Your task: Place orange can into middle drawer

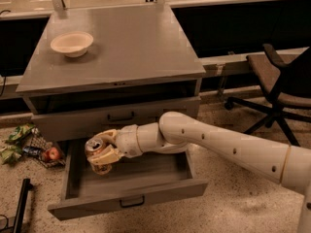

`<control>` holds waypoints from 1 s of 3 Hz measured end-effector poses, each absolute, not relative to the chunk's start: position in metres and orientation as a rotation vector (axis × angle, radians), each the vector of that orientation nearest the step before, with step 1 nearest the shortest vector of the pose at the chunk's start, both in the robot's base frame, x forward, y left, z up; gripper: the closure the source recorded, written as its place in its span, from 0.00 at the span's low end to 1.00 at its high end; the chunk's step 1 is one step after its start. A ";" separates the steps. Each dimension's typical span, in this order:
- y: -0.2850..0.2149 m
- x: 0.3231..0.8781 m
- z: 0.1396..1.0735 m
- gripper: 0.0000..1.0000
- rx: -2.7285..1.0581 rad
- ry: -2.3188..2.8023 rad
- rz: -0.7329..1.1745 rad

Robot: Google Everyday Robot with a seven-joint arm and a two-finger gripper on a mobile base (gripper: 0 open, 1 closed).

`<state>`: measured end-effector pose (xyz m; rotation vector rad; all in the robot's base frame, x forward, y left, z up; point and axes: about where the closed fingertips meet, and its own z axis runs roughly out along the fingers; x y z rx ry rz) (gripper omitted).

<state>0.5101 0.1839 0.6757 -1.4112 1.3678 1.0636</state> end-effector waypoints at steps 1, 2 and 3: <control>0.180 0.521 0.624 1.00 -1.505 1.444 0.949; 0.179 0.522 0.620 1.00 -1.510 1.448 0.944; 0.181 0.521 0.622 1.00 -1.507 1.443 0.951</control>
Offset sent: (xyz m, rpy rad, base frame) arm 0.0096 -0.0030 -0.0444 -0.1127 -0.0297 -0.0133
